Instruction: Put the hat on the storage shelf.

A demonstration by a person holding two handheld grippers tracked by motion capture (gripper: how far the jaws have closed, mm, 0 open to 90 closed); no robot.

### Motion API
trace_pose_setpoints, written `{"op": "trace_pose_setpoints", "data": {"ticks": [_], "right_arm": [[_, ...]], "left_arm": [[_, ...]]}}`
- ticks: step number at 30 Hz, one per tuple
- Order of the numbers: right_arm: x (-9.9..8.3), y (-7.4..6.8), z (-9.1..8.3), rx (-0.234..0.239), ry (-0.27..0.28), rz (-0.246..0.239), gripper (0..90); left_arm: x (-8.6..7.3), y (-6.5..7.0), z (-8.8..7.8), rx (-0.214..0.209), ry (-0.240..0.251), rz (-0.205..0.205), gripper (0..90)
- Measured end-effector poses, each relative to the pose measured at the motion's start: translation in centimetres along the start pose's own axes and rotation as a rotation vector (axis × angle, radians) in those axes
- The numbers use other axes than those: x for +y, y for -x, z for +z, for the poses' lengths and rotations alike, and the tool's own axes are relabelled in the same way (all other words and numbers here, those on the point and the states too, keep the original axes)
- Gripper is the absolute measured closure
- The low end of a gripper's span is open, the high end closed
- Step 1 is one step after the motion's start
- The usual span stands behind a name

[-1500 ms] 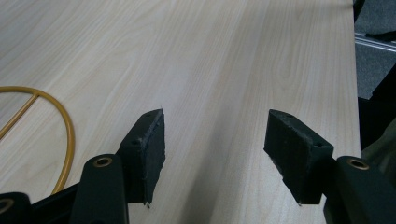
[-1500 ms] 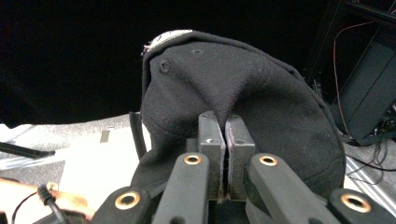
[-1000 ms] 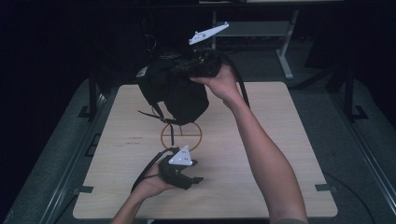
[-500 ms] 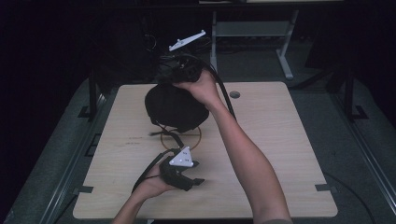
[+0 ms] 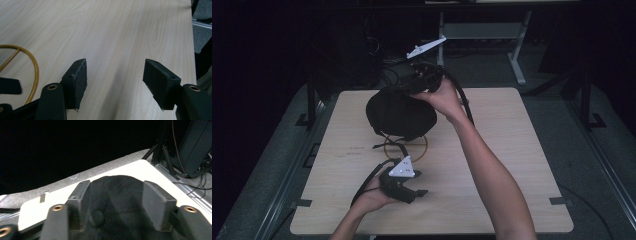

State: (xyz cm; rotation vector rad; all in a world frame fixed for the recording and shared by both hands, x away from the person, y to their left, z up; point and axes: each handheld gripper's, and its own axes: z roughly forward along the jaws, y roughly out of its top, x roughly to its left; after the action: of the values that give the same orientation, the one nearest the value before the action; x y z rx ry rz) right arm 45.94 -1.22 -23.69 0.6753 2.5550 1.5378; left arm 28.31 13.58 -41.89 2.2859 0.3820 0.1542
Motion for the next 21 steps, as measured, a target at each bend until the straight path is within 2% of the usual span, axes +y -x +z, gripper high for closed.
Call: {"op": "trace_pose_setpoints", "data": {"ticks": [1, 7, 21], "right_arm": [[-0.3, 0.0, -0.4, 0.013, 0.002, 0.010, 34.9], [-1.0, 0.0, -1.4, 0.016, 0.008, -0.001, 30.9], [-2.9, 0.3, -4.9, -0.013, 0.024, 0.009, 28.1]], "left_arm": [[0.0, 0.0, 0.0, 0.002, 0.005, -0.004, 34.4], [-0.4, -0.2, 0.0, 0.008, -0.002, -0.016, 33.1], [-0.7, -0.2, 0.0, 0.018, 0.007, -0.037, 29.0]]}}
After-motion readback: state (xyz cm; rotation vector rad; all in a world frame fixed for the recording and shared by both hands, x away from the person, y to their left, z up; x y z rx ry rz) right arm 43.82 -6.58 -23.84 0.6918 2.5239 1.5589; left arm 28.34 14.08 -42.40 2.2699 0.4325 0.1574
